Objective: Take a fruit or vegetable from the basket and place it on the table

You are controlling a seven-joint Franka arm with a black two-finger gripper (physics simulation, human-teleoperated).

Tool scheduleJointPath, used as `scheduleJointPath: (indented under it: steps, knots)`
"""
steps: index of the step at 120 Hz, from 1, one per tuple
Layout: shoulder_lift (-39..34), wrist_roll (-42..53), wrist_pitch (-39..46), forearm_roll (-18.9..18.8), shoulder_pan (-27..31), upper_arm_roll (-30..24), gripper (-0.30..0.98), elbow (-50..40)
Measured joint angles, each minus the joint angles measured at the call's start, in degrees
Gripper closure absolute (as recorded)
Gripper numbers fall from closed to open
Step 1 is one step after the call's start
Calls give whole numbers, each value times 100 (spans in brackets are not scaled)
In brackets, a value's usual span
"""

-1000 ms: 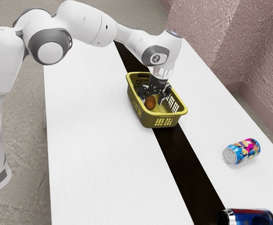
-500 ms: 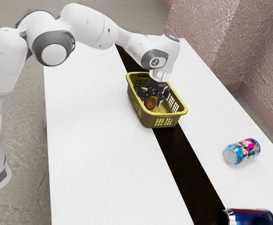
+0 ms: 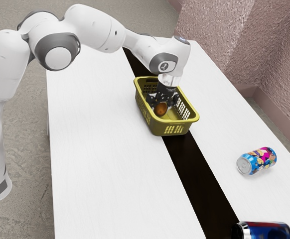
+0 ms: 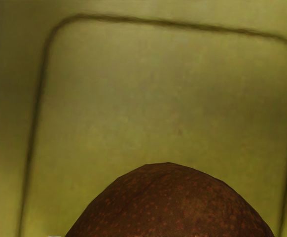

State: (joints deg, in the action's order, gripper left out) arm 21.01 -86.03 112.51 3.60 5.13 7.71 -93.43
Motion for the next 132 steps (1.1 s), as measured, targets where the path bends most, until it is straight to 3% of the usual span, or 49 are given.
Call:
scheduleJointPath:
  steps: [32,58,81,95,107,119,132]
  knots:
    - [-19,21,-2,-4,-3,11,29,-1]
    - [-28,31,-9,-3,-26,65,39,-1]
    - [-436,20,-19,-15,-279,206,39,-98]
    - [-913,-5,-21,-395,-622,283,40,-83]
    - [-940,-43,-7,-962,-1027,239,42,608]
    - [-382,-91,183,-1513,-1427,82,44,1807]
    - [421,-137,768,-1812,-1518,-162,45,2646]
